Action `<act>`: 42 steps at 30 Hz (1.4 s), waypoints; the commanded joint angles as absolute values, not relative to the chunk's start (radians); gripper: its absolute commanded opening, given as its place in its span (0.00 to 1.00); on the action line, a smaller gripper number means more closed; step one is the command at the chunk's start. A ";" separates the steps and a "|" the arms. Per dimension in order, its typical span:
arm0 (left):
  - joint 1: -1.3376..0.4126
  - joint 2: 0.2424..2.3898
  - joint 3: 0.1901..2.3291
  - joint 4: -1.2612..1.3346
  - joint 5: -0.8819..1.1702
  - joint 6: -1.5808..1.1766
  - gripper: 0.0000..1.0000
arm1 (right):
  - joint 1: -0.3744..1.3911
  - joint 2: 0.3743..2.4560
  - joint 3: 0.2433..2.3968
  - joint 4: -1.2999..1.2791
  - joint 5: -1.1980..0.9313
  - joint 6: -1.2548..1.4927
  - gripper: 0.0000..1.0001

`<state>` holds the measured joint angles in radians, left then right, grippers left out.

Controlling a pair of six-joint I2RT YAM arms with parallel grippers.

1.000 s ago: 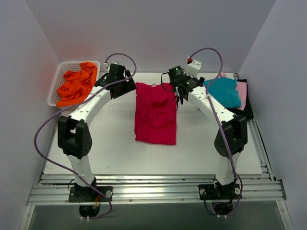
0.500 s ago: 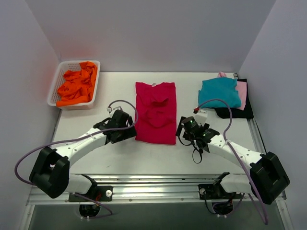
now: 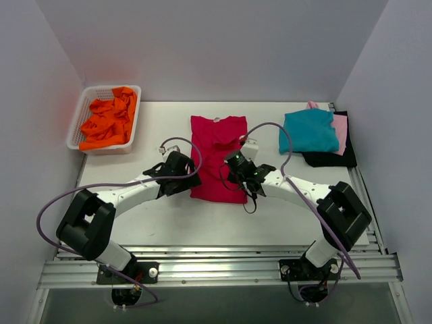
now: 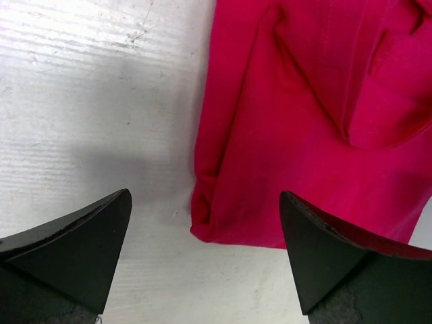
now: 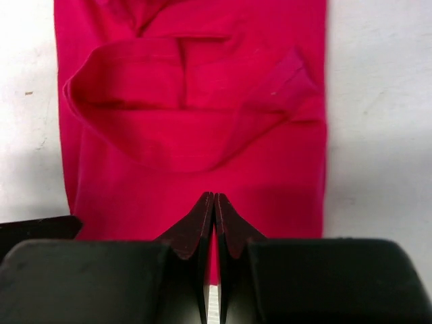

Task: Fold and stack the t-shirts
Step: Fold the folded rectangular tshirt in 1/3 of the way

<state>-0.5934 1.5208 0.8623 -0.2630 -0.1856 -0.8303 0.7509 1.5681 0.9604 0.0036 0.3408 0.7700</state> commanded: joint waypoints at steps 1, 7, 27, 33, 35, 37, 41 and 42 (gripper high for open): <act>-0.597 1.542 0.911 -0.192 -0.178 -0.821 1.00 | 0.791 1.627 1.025 -0.049 0.370 0.799 0.00; -0.597 1.577 0.910 -0.166 -0.163 -0.818 0.93 | 0.839 1.724 1.057 -0.034 0.341 0.834 0.00; -0.595 1.589 0.848 -0.121 -0.140 -0.810 0.41 | 0.836 1.921 1.206 -0.043 0.336 0.807 0.00; -0.594 1.609 0.838 -0.103 -0.132 -0.801 0.27 | 0.805 1.950 1.259 -0.067 0.337 0.778 0.00; -0.594 1.612 0.831 -0.094 -0.129 -0.799 0.24 | 0.789 1.959 1.272 -0.074 0.337 0.764 0.00; -0.594 1.617 0.825 -0.084 -0.124 -0.798 0.22 | 0.769 1.974 1.293 -0.077 0.336 0.755 0.00; -0.595 1.628 0.824 -0.080 -0.120 -0.796 0.18 | 0.730 2.009 1.333 -0.083 0.324 0.730 0.00; -0.595 1.632 0.824 -0.081 -0.121 -0.793 0.18 | 0.723 2.019 1.344 -0.086 0.321 0.727 0.00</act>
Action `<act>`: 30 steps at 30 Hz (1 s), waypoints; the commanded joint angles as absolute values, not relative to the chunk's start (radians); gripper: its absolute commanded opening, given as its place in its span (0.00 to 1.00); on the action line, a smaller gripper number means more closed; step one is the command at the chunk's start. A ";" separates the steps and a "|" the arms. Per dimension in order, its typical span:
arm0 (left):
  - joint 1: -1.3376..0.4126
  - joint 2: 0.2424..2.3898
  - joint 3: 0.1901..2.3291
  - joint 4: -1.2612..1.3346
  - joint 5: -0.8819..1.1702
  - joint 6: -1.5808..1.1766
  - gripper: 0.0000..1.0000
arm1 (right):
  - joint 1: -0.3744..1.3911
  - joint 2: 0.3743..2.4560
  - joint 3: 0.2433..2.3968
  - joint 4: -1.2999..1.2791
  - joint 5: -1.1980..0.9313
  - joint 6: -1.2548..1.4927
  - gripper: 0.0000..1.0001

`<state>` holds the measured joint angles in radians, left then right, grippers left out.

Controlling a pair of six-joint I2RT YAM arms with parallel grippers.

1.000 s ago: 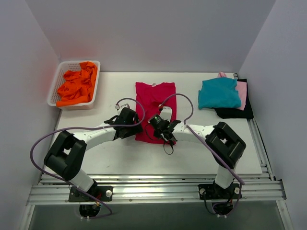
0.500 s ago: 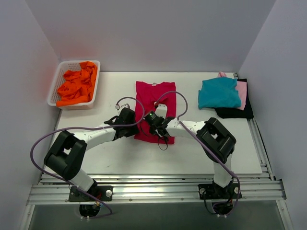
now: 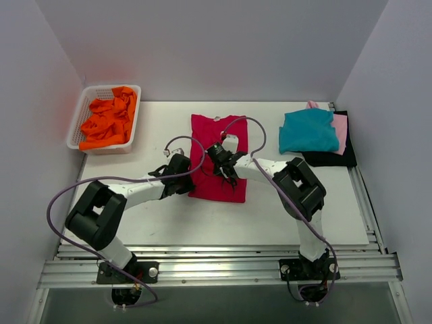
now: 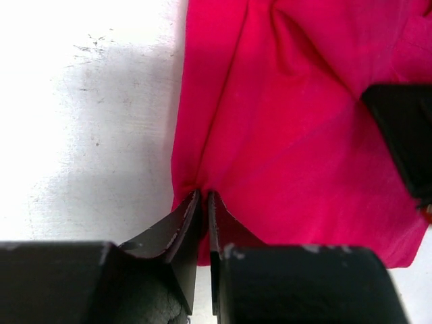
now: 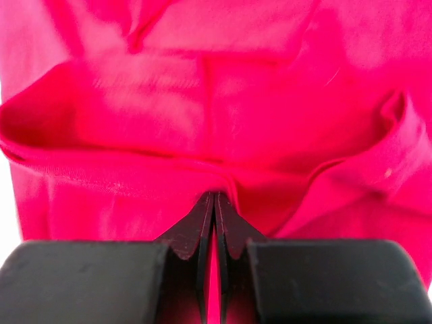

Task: Fold and stack the t-shirts
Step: Fold the folded rectangular tshirt in 1/3 of the way

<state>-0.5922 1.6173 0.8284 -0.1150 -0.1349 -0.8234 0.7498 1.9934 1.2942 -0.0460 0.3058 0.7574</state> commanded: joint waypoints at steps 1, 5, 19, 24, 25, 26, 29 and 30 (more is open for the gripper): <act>-0.595 1.632 0.824 -0.080 -0.121 -0.792 0.17 | 0.715 2.035 1.367 -0.089 0.316 0.726 0.00; -0.594 1.647 0.827 -0.075 -0.121 -0.788 0.16 | 0.686 2.066 1.442 -0.109 0.307 0.713 0.00; -0.583 1.658 0.822 -0.074 -0.115 -0.776 0.13 | 0.615 2.237 2.006 -0.258 0.322 0.543 0.05; -0.580 1.658 0.821 -0.072 -0.121 -0.776 0.12 | 0.627 1.974 1.804 -0.189 0.403 0.511 1.00; -0.580 1.657 0.821 -0.072 -0.118 -0.779 0.12 | 0.627 1.927 1.696 -0.186 0.419 0.521 1.00; -0.581 1.657 0.821 -0.072 -0.120 -0.779 0.12 | 0.627 1.875 1.631 -0.183 0.440 0.535 1.00; -0.578 1.649 0.825 -0.086 -0.126 -0.787 0.16 | 0.630 1.674 1.333 -0.138 0.475 0.612 1.00; -0.580 1.641 0.827 -0.109 -0.133 -0.796 0.32 | 0.630 1.625 1.257 -0.126 0.472 0.632 1.00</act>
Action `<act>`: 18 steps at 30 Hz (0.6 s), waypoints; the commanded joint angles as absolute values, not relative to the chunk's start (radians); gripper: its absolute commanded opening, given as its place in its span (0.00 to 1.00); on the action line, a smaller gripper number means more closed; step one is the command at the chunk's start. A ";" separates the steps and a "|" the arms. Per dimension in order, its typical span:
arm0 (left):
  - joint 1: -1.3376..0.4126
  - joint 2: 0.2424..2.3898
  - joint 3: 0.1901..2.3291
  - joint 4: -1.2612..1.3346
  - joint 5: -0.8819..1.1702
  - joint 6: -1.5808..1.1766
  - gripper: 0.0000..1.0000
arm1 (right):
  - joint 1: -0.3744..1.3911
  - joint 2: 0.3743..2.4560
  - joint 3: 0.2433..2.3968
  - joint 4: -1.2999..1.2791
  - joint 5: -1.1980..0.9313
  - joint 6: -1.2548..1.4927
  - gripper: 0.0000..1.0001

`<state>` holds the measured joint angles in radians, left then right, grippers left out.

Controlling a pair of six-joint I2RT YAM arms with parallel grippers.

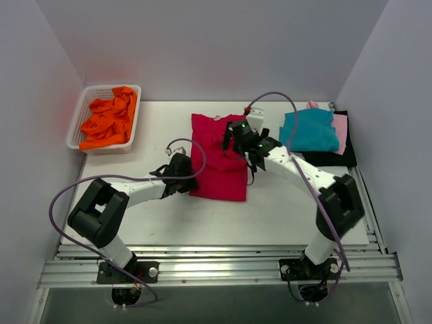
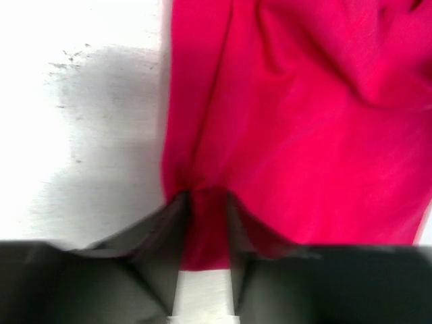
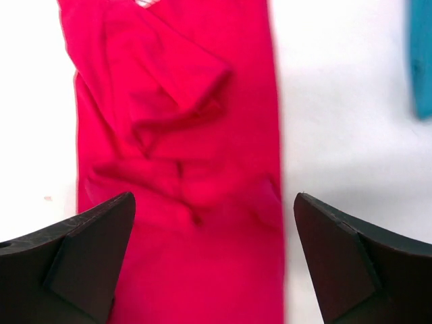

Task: Fold and stack the t-shirts
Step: Fold the folded rectangular tshirt in 1/3 of the way

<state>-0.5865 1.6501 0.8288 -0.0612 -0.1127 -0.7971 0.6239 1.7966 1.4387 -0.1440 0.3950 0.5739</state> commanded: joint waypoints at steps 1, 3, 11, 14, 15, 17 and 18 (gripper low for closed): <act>-0.581 1.634 0.827 -0.120 -0.140 -0.801 0.44 | 0.632 1.532 1.186 -0.112 0.468 0.671 1.00; -0.586 1.602 0.821 -0.133 -0.149 -0.808 0.74 | 0.650 1.448 1.008 -0.078 0.442 0.698 1.00; -0.603 1.575 0.798 -0.110 -0.183 -0.825 0.64 | 0.712 1.396 0.837 0.074 0.322 0.738 0.00; -0.603 1.601 0.799 -0.095 -0.163 -0.825 0.48 | 0.750 1.518 0.914 0.078 0.321 0.742 0.00; -0.604 1.614 0.799 -0.094 -0.163 -0.828 0.44 | 0.762 1.573 0.934 0.081 0.319 0.745 0.00; -0.604 1.621 0.796 -0.086 -0.161 -0.828 0.36 | 0.790 1.629 0.991 0.086 0.313 0.750 0.00; -0.604 1.624 0.795 -0.083 -0.161 -0.828 0.34 | 0.795 1.679 1.006 0.087 0.308 0.753 0.00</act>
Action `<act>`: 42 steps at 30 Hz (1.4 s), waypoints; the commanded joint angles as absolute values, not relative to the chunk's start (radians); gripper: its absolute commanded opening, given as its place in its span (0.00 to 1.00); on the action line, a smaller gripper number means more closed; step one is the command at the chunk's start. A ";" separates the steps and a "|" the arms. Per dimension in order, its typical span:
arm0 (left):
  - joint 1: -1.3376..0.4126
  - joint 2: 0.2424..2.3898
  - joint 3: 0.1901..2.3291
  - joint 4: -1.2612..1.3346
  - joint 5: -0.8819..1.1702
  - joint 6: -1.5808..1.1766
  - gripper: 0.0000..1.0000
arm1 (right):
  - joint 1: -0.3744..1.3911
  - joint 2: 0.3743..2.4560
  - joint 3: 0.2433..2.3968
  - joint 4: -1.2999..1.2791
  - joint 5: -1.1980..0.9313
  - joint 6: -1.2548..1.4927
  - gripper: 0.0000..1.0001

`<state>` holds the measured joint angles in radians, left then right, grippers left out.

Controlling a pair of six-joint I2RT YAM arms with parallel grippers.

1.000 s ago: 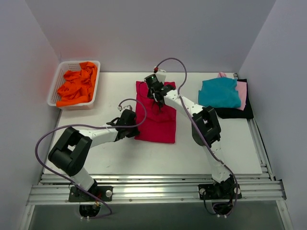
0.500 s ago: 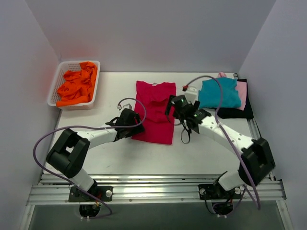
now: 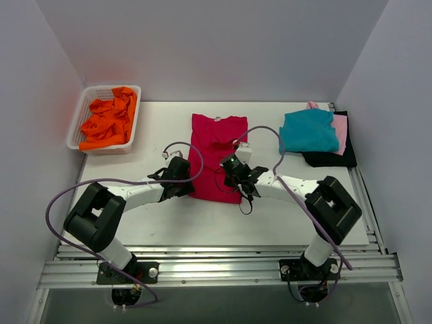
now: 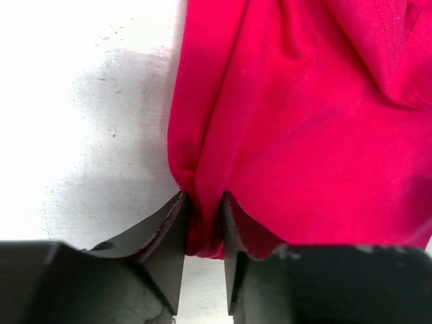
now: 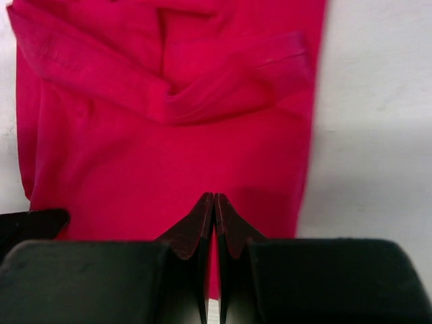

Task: Fold and stack the t-shirts
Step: Fold the folded rectangular tshirt in 1/3 of the way

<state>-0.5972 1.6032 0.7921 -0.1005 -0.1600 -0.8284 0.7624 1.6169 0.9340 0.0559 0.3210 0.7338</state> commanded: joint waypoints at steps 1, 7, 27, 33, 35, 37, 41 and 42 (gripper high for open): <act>-0.604 1.624 0.792 -0.083 -0.160 -0.828 0.33 | 0.795 1.704 1.032 0.089 0.298 0.755 0.00; -0.604 1.611 0.778 -0.081 -0.163 -0.819 0.26 | 0.793 1.825 1.088 0.095 0.287 0.753 0.00; -0.601 1.595 0.739 -0.061 -0.126 -0.802 0.19 | 0.669 2.035 1.321 0.046 0.273 0.684 0.00; -0.603 1.600 0.732 -0.052 -0.124 -0.801 0.18 | 0.617 2.106 1.420 0.052 0.261 0.660 0.00; -0.601 1.606 0.732 -0.049 -0.124 -0.801 0.18 | 0.614 2.121 1.484 0.045 0.250 0.634 0.00; -0.601 1.612 0.735 -0.049 -0.127 -0.801 0.17 | 0.614 2.114 1.514 0.046 0.241 0.602 0.00; -0.601 1.611 0.738 -0.049 -0.144 -0.804 0.17 | 0.624 1.973 1.511 0.057 0.293 0.555 0.73; -0.601 1.608 0.738 -0.049 -0.147 -0.805 0.17 | 0.627 1.935 1.502 0.052 0.319 0.548 0.94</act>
<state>-0.6006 1.5978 0.7521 -0.0246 -0.1413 -0.8230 0.6117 2.0968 1.4857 0.0635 0.2520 0.6079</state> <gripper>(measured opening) 0.184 0.770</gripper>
